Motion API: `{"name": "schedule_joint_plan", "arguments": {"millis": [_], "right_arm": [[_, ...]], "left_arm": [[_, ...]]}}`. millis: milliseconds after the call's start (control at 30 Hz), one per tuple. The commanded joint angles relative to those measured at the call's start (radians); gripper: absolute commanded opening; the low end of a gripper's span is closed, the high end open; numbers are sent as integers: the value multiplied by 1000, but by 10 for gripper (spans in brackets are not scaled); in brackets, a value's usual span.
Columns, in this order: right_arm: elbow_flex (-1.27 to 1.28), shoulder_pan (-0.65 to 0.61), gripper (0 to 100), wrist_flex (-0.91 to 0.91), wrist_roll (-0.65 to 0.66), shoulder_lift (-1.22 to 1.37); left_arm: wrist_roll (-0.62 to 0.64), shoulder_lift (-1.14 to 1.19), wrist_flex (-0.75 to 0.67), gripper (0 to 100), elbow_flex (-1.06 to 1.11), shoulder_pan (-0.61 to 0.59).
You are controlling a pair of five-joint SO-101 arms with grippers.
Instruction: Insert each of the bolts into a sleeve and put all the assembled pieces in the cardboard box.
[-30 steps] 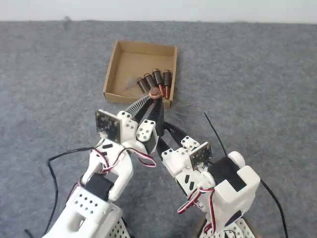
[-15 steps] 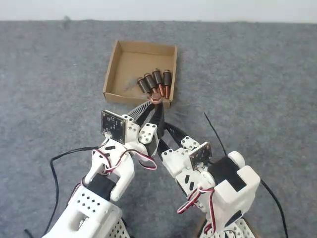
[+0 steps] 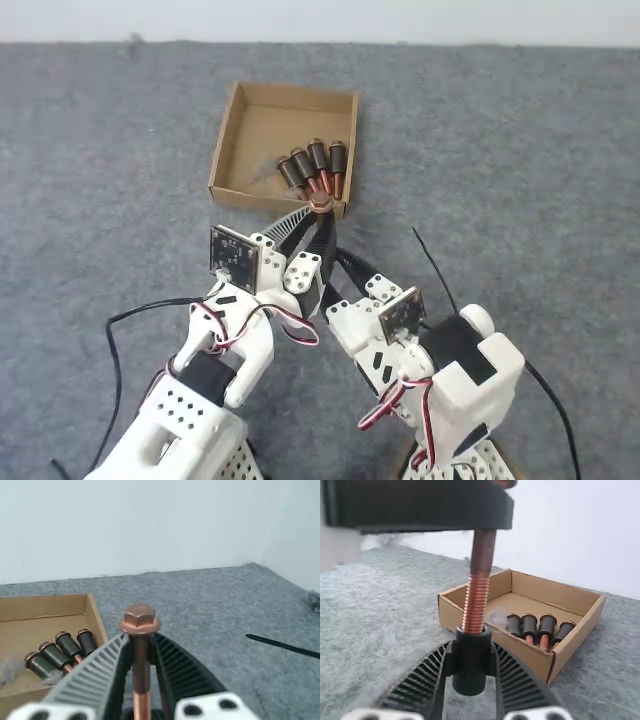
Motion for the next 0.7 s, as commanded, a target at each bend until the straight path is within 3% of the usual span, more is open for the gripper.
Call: {"name": "schedule_joint_plan", "arguments": {"millis": [0,200,667], "right_arm": [[23,-7,6,-5,28,-5],[23,-7,6,-5,31,-4],[23,-4,6,-5,31,-7]], "left_arm": [[2,3,0,11,-4,-37],[58,3,0,11,-10,-68],[60,8,6,11,39,-40]]}}
